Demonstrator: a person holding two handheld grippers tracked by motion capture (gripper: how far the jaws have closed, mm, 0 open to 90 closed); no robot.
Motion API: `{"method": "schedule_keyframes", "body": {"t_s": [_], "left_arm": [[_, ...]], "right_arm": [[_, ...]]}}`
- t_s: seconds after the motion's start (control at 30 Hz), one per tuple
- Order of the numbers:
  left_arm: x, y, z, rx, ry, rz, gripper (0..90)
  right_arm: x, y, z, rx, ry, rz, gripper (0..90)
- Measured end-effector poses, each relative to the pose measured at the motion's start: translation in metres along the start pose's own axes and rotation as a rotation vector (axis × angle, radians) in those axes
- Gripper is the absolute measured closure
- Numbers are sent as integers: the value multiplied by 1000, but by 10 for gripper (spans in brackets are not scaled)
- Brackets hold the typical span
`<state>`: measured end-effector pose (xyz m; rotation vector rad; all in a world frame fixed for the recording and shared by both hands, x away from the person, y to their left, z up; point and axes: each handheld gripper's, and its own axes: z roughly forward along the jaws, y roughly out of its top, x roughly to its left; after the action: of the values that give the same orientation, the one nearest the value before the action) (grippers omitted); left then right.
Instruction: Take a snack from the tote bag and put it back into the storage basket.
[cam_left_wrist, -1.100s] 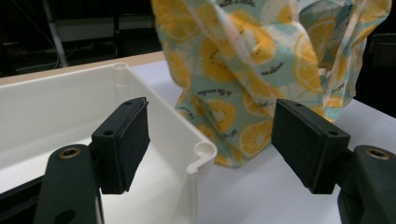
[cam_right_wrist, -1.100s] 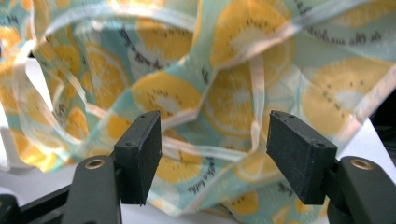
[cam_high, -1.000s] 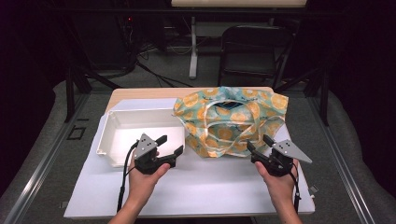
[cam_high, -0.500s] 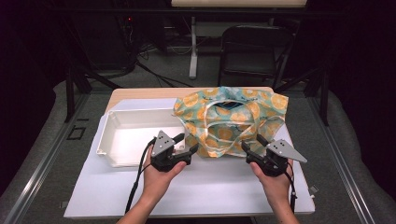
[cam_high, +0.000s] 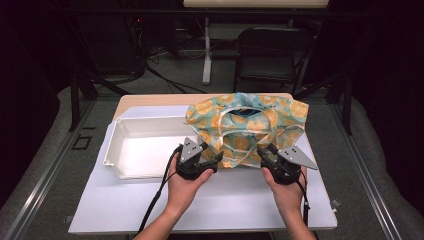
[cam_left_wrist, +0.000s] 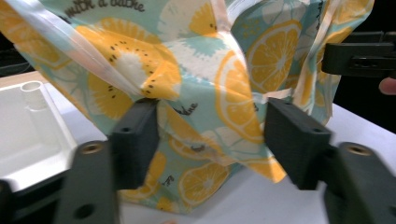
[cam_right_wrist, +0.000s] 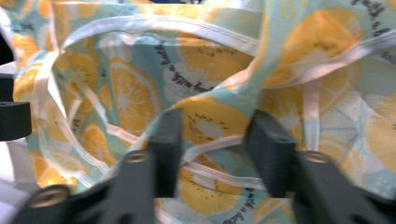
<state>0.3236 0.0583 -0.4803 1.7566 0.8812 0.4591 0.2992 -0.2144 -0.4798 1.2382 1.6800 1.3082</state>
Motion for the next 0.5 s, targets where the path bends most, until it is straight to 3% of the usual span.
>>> {"method": "schedule_keyframes", "body": {"t_s": [0.03, 0.07, 0.1, 0.13, 0.17, 0.33, 0.47, 0.5], "left_arm": [[0, 1, 1, -1, -10, -5, 407], [1, 2, 2, 2, -17, -15, 472], [2, 3, 2, 2, -27, -21, 593], [3, 4, 2, 0, -33, -26, 593], [3, 5, 2, 5, -38, -27, 694], [5, 10, -3, -14, -74, -33, 897], [6, 18, -10, -36, -84, -22, 900], [6, 20, -11, -44, -85, -28, 900]], "right_arm": [[0, 0, 0, 0, 0, 0, 675], [-1, 0, 1, 6, 1, -4, 751], [-2, 0, 1, 2, 4, -3, 848], [-2, 0, 1, 2, 4, -3, 848], [-3, 1, 0, -5, 12, -6, 900], [-2, 3, -4, -19, 33, -35, 900], [-6, 3, -5, -18, 24, -30, 873], [-10, 2, -7, -13, 27, -14, 786]]}}
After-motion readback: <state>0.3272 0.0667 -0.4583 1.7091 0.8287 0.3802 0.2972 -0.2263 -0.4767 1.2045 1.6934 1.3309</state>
